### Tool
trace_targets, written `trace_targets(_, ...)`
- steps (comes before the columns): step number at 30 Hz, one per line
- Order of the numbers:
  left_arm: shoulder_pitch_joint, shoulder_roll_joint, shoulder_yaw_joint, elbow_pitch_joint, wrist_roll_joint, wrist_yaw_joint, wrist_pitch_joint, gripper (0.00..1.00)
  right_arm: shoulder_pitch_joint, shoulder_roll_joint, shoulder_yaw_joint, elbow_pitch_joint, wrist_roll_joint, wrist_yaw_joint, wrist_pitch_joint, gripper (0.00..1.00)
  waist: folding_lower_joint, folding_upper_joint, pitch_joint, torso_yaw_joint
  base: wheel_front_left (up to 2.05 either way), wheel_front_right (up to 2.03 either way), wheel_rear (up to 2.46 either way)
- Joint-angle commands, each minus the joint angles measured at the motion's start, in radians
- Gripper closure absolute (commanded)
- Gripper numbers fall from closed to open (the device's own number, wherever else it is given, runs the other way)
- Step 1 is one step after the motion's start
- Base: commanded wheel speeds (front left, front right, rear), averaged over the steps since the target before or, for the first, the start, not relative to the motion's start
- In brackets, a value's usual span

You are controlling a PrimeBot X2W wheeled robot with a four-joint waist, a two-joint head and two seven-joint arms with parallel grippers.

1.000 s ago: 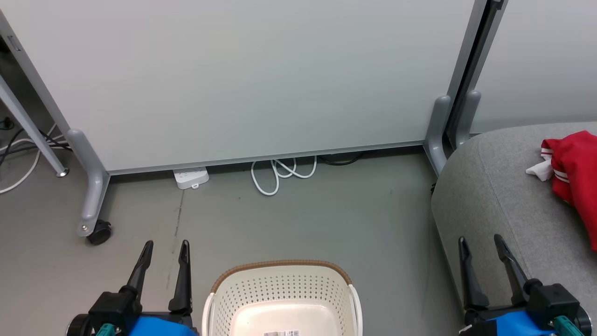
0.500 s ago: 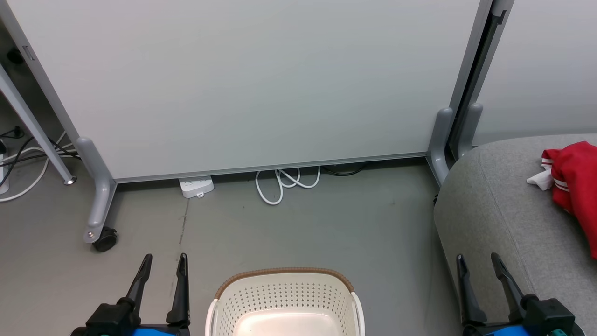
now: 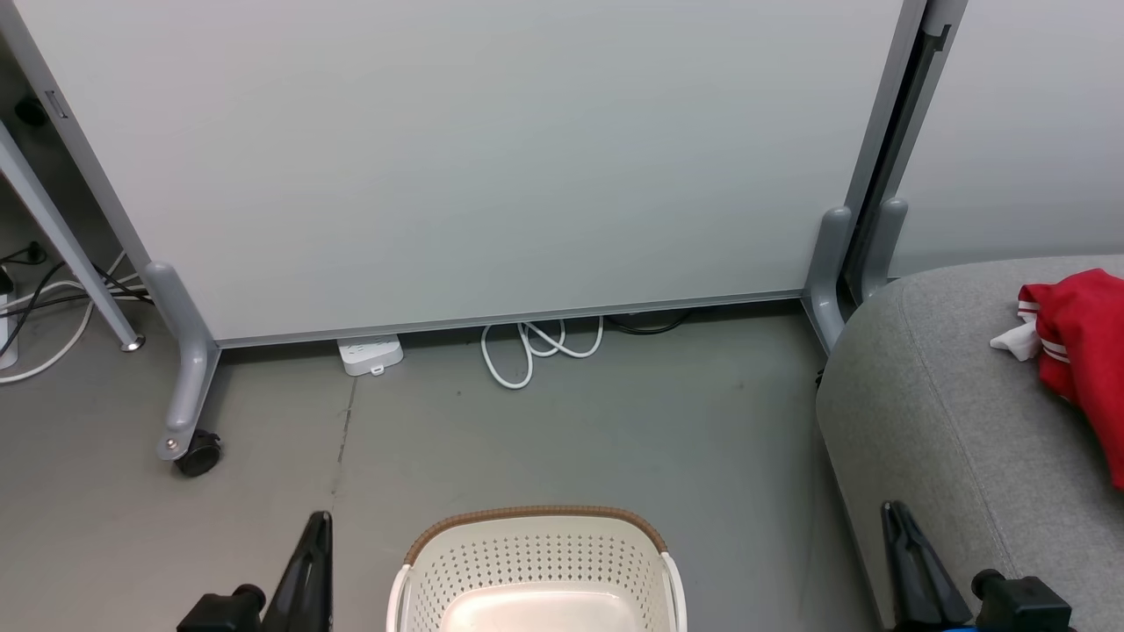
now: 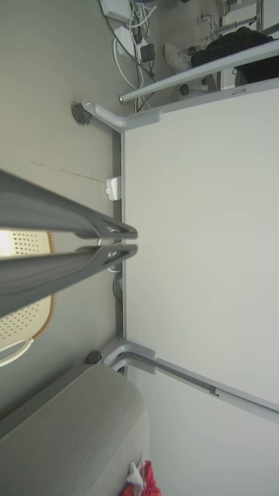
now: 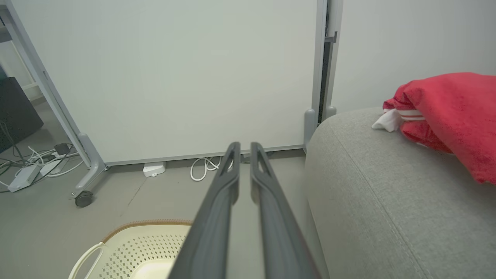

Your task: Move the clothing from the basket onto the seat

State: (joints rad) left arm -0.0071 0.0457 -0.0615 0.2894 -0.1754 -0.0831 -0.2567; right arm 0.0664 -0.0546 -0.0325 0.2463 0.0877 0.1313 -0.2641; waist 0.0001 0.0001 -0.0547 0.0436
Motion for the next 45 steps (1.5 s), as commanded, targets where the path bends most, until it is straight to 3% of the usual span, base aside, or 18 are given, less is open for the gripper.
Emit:
trace_targets(1, -0.008, 0.000, 0.007, 0.002, -0.022, -0.001, 0.009, 1.00, -0.008, 0.000, -0.005, 0.002, 0.023, 0.000, 0.009, 1.00, 0.0000, -0.0001, 0.001, 0.000, 0.00, 0.00, 0.00)
trace_targets(19, -0.033, 0.002, 0.047, -0.011, -0.355, -0.012, 0.094, 1.00, -0.050, 0.001, -0.023, -0.001, 0.377, 0.000, 0.096, 1.00, 0.0000, -0.0001, 0.008, -0.007, 0.00, 0.00, 0.00)
trace_targets(45, -0.062, 0.004, 0.090, -0.023, -0.716, -0.025, 0.186, 1.00, -0.098, 0.002, -0.042, -0.002, 0.760, 0.000, 0.190, 1.00, 0.0000, -0.0001, 0.019, -0.015, 0.00, 0.00, 0.00)
